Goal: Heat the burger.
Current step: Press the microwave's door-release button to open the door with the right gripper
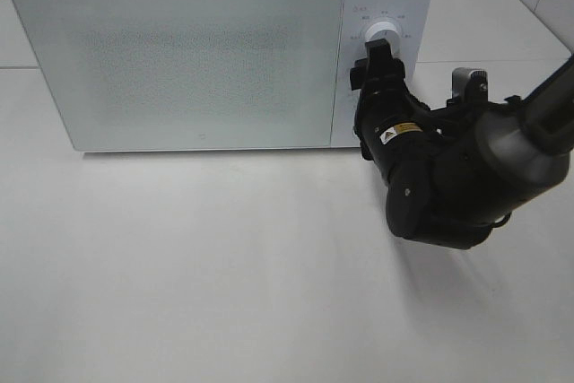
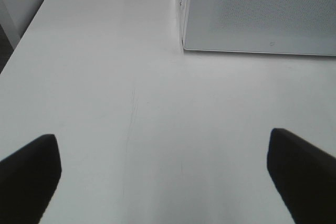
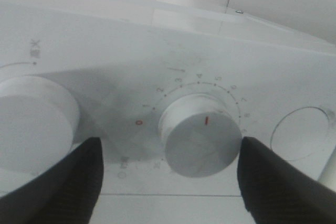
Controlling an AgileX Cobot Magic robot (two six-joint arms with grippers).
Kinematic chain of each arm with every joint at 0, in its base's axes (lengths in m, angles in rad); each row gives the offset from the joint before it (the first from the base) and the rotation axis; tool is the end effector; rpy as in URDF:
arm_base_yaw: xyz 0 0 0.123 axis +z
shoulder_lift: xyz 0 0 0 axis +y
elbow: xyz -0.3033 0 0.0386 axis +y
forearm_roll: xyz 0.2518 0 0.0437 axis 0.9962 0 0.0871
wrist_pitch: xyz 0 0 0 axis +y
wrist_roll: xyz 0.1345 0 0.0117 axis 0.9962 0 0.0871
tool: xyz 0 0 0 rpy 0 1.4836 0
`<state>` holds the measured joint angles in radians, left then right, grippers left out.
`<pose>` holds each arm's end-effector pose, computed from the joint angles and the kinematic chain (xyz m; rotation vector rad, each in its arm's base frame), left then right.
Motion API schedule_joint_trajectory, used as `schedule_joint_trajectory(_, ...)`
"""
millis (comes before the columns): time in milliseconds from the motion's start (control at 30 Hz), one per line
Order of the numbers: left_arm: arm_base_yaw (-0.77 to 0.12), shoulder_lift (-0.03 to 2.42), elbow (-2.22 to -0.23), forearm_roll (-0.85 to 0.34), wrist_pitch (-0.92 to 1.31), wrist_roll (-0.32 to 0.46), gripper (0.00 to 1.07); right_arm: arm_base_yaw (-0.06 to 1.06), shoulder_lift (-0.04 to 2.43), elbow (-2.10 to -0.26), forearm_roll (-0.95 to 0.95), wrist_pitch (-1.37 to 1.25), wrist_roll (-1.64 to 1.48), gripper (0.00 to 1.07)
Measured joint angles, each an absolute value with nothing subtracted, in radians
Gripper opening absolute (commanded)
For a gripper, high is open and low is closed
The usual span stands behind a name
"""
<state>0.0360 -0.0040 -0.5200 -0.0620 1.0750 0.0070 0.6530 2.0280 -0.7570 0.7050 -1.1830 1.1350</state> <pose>0.0135 -0.0069 0.2639 -0.0252 2.0332 -0.0470 0.3606 0.1739 0.1390 1.1210 1.3637 1.0391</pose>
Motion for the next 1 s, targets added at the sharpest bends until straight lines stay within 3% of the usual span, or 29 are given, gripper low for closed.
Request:
schedule_joint_trajectory(233,0.036,-0.004,-0.52,-0.062,1.075,0.007,1.0,0.649,1.899,-0.667,0.644,-0.875,0.794,0.71)
schedule_joint_trajectory(700,0.036,-0.004,-0.52,-0.062,1.075,0.007,1.0,0.624,1.689,-0.658,0.635,-0.348,0.042,0.71)
schedule_joint_trajectory(1000,0.036,-0.004,-0.52,-0.062,1.075,0.007,1.0,0.51,1.591,-0.657,0.517,-0.025,-0.099,0.71)
